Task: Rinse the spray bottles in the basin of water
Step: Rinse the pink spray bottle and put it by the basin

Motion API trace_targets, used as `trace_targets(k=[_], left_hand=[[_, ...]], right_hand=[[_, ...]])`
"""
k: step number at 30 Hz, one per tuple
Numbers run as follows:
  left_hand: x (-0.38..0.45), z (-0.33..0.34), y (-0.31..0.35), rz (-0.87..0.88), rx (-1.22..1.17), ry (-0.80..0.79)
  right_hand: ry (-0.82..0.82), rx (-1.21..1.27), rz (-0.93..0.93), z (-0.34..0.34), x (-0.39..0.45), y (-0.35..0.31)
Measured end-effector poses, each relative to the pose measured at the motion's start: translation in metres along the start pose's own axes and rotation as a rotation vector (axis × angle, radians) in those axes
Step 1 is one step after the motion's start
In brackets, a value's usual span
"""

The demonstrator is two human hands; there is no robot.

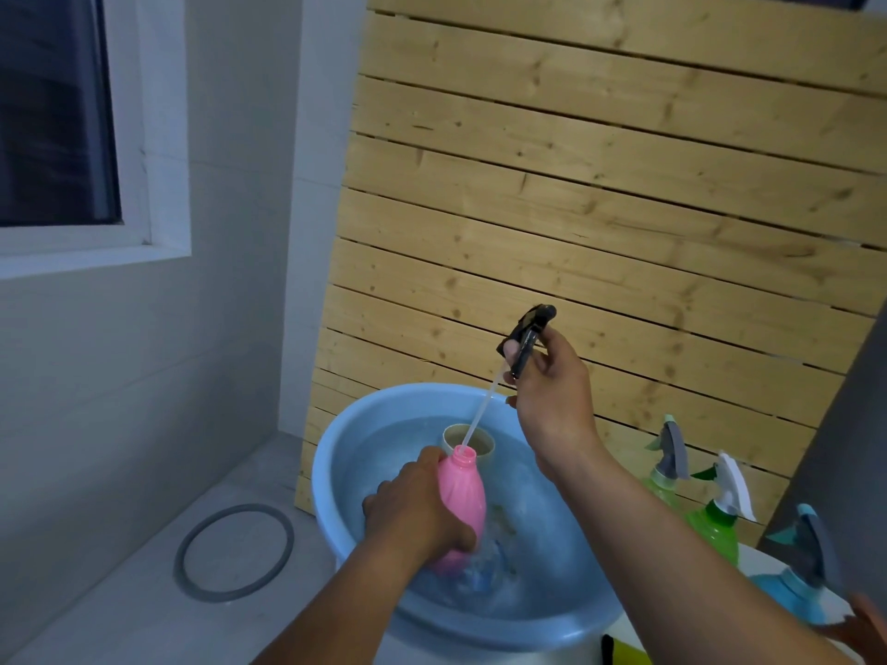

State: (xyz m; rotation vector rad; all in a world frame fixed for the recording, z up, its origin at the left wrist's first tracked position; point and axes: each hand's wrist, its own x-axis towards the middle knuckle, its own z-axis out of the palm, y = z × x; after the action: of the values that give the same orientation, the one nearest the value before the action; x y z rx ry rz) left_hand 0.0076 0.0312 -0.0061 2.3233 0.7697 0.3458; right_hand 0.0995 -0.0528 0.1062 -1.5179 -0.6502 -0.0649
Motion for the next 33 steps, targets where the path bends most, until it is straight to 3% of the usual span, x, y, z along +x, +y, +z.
trace_targets(k=[6,15,27,33], left_hand=[[0.0,0.0,-0.001,-0.002,0.0,0.01],[-0.001,0.001,0.0,-0.021,-0.057,0.001],[0.0,0.0,0.0,-0.037,-0.191,-0.025],[-0.002,0.001,0.001,-0.01,-0.268,-0.036]], right_hand=[[-0.032,-0.005,-0.008,0.0,-0.003,0.012],[-0.32,0.078,0.189,0.005,-0.045,0.062],[-0.398,0.035,0.053,-0.003,-0.053,0.079],[-0.345,0.064,0.093,-0.008,-0.054,0.08]])
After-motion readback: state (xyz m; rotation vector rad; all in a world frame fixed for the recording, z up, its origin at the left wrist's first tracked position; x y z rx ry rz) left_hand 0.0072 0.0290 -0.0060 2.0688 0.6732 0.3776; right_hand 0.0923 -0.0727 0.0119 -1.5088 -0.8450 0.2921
